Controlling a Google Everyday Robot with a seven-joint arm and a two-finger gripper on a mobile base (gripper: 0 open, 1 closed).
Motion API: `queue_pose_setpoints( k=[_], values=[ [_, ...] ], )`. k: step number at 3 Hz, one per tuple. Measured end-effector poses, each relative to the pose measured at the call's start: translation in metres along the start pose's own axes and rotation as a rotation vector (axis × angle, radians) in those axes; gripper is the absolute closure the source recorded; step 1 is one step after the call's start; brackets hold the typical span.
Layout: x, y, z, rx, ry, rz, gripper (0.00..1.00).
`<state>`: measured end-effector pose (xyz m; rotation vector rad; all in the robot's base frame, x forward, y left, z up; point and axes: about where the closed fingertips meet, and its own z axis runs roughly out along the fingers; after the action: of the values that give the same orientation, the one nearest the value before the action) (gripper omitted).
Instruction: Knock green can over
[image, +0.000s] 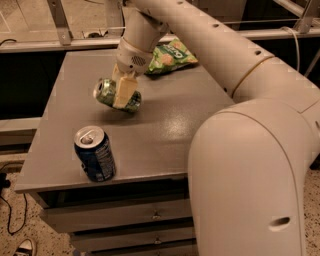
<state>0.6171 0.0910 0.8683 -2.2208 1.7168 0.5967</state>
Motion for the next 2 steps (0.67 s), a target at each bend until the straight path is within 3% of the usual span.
queue_pose_setpoints(
  k=[1, 2],
  values=[
    [-0.0036, -0.0011, 0.008, 0.008, 0.011, -0.001, 0.16],
    [-0.0061, -0.0011, 0.0116, 0.013, 0.015, -0.002, 0.0]
  ],
)
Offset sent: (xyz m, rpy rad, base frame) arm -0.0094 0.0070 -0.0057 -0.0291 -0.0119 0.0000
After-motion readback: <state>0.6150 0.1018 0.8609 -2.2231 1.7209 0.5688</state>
